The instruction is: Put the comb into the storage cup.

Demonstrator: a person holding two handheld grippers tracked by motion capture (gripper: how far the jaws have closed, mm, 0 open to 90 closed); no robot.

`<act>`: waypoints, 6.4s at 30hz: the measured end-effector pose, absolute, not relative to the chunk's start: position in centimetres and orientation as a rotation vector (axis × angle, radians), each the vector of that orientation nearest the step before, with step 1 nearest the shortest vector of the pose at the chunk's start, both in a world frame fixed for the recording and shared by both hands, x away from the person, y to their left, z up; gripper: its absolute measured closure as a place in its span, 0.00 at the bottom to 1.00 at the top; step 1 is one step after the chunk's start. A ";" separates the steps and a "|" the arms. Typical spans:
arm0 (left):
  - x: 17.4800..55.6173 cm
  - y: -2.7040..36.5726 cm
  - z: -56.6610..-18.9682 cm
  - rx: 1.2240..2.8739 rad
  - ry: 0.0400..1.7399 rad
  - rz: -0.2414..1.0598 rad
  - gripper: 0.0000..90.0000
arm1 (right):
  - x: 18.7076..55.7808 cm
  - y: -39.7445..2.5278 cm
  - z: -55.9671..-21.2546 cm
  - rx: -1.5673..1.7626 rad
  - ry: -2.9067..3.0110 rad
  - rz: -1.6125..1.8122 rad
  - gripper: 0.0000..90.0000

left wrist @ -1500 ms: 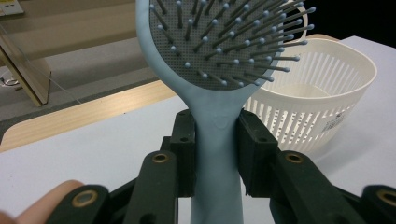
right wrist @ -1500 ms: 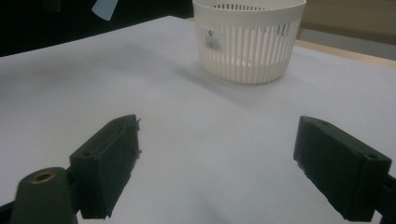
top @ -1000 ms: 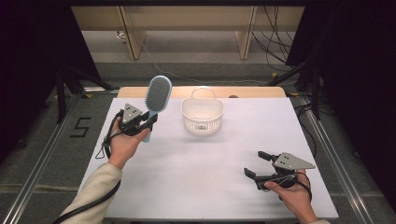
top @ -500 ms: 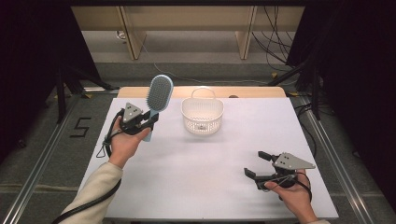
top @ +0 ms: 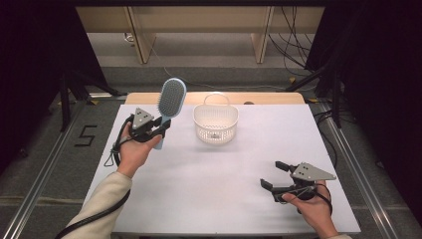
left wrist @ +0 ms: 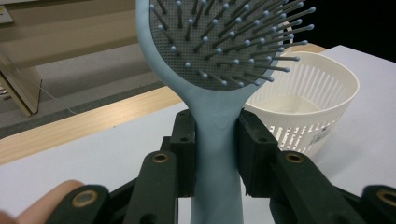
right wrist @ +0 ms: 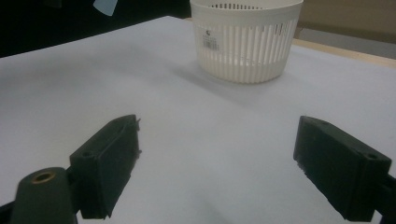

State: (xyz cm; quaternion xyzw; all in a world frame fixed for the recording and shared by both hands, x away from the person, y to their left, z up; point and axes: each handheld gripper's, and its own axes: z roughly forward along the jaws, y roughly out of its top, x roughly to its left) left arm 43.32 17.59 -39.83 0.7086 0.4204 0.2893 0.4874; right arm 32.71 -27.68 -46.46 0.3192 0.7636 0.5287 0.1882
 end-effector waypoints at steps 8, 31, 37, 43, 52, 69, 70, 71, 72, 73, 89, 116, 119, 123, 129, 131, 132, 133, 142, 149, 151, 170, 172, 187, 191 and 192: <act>43.4 17.2 -39.7 1.722 1.014 0.703 0.78 | 32.7 -27.7 -46.5 0.899 2.146 1.490 0.17; 43.7 16.4 -39.9 1.745 0.992 0.709 0.78 | 32.7 -27.7 -46.5 0.901 2.151 1.487 0.17; 43.8 16.3 -39.8 1.745 0.987 0.710 0.78 | 32.7 -27.7 -46.5 0.901 2.152 1.487 0.17; 43.9 16.1 -39.6 1.741 0.981 0.714 0.78 | 32.7 -27.7 -46.5 0.900 2.152 1.487 0.17; 44.0 15.9 -39.4 1.740 0.968 0.715 0.78 | 32.7 -27.7 -46.5 0.902 2.151 1.488 0.17; 44.3 15.0 -39.3 1.736 0.954 0.708 0.78 | 32.7 -27.7 -46.5 0.903 2.150 1.493 0.17; 44.3 14.9 -39.2 1.736 0.952 0.709 0.78 | 32.7 -27.7 -46.5 0.902 2.150 1.494 0.17; 44.3 14.9 -39.2 1.734 0.952 0.708 0.78 | 32.7 -27.7 -46.5 0.903 2.150 1.494 0.17; 44.3 14.8 -39.2 1.732 0.951 0.707 0.78 | 32.7 -27.7 -46.5 0.902 2.150 1.494 0.17; 44.3 14.8 -39.1 1.733 0.948 0.707 0.78 | 32.7 -27.7 -46.5 0.903 2.150 1.494 0.17; 44.5 14.4 -38.8 1.722 0.943 0.701 0.78 | 32.7 -27.7 -46.5 0.902 2.150 1.492 0.17; 44.7 13.0 -38.7 1.728 0.922 0.687 0.78 | 32.7 -27.7 -46.5 0.903 2.149 1.493 0.17; 44.7 12.9 -38.8 1.732 0.919 0.691 0.78 | 32.7 -27.7 -46.5 0.902 2.149 1.494 0.17; 44.8 12.8 -38.8 1.733 0.919 0.694 0.78 | 32.7 -27.7 -46.5 0.902 2.150 1.494 0.17; 44.9 12.7 -38.8 1.728 0.921 0.691 0.78 | 32.7 -27.7 -46.5 0.903 2.150 1.494 0.17; 45.0 12.6 -38.8 1.729 0.921 0.689 0.78 | 32.7 -27.7 -46.5 0.903 2.151 1.492 0.17; 45.0 12.6 -38.8 1.729 0.921 0.687 0.78 | 32.7 -27.7 -46.5 0.904 2.151 1.491 0.17; 45.1 12.5 -38.8 1.733 0.918 0.687 0.78 | 32.7 -27.7 -46.5 0.904 2.151 1.493 0.17; 45.4 12.2 -38.7 1.717 0.926 0.663 0.78 | 32.7 -27.7 -46.5 0.905 2.149 1.495 0.17; 45.5 12.1 -38.8 1.719 0.929 0.662 0.78 | 32.7 -27.7 -46.5 0.904 2.151 1.493 0.17; 45.5 12.1 -38.8 1.717 0.931 0.660 0.78 | 32.7 -27.7 -46.5 0.904 2.150 1.494 0.17; 45.8 11.2 -38.3 1.719 0.917 0.664 0.78 | 32.7 -27.7 -46.5 0.906 2.150 1.497 0.17; 45.8 11.2 -38.2 1.717 0.916 0.664 0.78 | 32.7 -27.7 -46.5 0.906 2.149 1.497 0.17; 46.3 10.9 -38.1 1.724 0.913 0.669 0.78 | 32.7 -27.7 -46.5 0.908 2.148 1.499 0.17; 46.4 10.7 -38.0 1.721 0.911 0.669 0.78 | 32.7 -27.7 -46.5 0.908 2.148 1.499 0.17; 46.4 10.7 -37.9 1.722 0.910 0.669 0.78 | 32.7 -27.7 -46.5 0.907 2.148 1.499 0.17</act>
